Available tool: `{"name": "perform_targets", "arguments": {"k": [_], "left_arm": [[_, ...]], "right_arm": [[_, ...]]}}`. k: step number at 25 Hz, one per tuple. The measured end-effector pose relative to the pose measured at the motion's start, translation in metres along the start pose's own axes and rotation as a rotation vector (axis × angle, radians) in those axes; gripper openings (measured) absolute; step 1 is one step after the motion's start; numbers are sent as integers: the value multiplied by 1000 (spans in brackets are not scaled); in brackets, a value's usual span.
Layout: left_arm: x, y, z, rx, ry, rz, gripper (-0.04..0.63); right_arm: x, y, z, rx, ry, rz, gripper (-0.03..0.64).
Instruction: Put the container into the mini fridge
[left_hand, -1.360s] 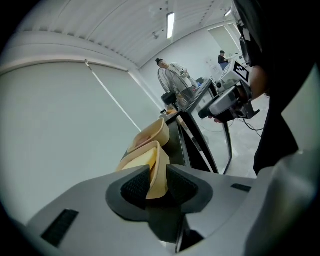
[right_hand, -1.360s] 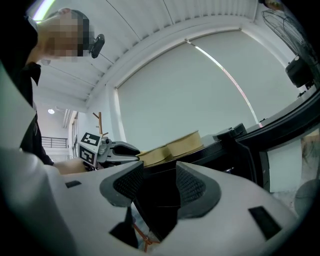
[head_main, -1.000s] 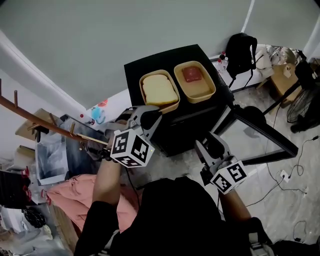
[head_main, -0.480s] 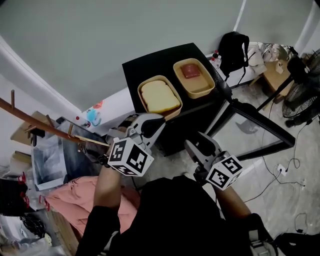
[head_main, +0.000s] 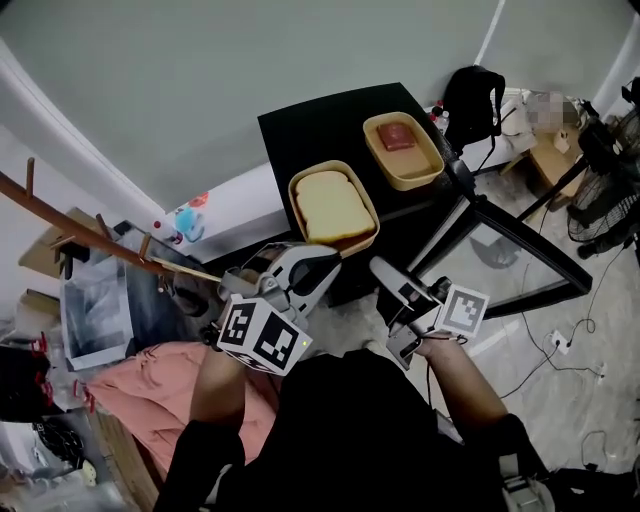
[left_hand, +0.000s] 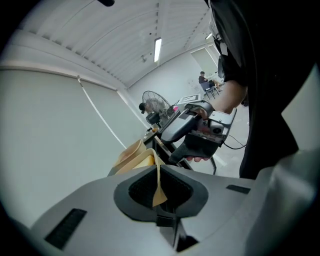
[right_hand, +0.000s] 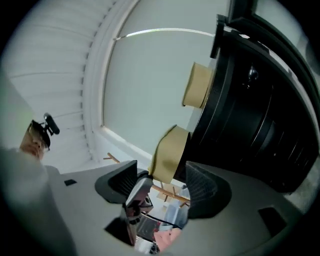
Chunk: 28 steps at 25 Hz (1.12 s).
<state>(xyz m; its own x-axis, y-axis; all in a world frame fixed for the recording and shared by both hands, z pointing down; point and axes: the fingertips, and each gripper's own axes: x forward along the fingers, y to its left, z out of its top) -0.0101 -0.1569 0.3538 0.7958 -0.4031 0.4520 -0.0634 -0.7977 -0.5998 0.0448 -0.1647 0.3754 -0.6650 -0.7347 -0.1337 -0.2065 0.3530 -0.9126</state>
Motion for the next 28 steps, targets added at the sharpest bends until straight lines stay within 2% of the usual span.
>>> {"name": "perform_targets", "arguments": {"k": [5,20,23,28], "left_arm": [[-11,-10,3,-2,-25,-12,34],[-30,-38,14,-64,-83,-51,32],[-30,-43,12,-67,-88,-56,32],[-33,-46,17,-113,-162,-38,35]], "right_arm": [[12,3,2,107,-24,32,304],[29,0,-24,202,-5,26,302],[26,-2,-26,228,-24,28,240],[20,0,-26,259,-63,59,227]]}}
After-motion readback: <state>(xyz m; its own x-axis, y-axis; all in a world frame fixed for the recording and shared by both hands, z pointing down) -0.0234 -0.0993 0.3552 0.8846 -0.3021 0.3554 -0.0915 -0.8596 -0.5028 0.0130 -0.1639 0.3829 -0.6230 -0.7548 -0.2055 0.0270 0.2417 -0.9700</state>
